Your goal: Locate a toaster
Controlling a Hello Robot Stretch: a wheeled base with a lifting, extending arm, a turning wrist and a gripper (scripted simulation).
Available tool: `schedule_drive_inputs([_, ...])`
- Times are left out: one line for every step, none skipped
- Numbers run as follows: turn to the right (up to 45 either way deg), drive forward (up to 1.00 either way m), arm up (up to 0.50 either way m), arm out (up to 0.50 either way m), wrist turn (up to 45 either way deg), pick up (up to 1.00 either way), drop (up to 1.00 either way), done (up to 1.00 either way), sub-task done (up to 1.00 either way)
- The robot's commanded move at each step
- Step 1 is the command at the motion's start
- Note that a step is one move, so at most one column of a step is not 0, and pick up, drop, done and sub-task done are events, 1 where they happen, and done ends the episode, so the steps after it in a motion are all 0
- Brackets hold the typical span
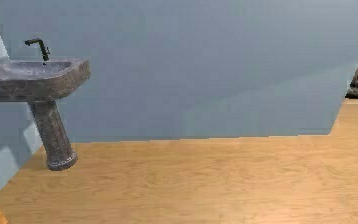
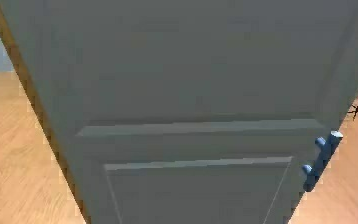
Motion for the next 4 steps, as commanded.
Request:
schedule_drive_inputs([0.0, 0.30, 0.00, 0.00, 0.0, 0.00, 0.00, 0.00, 0.00])
schedule_drive_inputs([42.0, 0.00, 0.00, 0.00, 0.0, 0.00, 0.00, 0.00, 0.00])
schedule_drive_inputs([0.0, 0.60, 0.00, 0.00, 0.0, 0.00, 0.00, 0.00, 0.00])
schedule_drive_inputs([12.0, 0.00, 0.00, 0.00, 0.0, 0.00, 0.00, 0.00, 0.00])
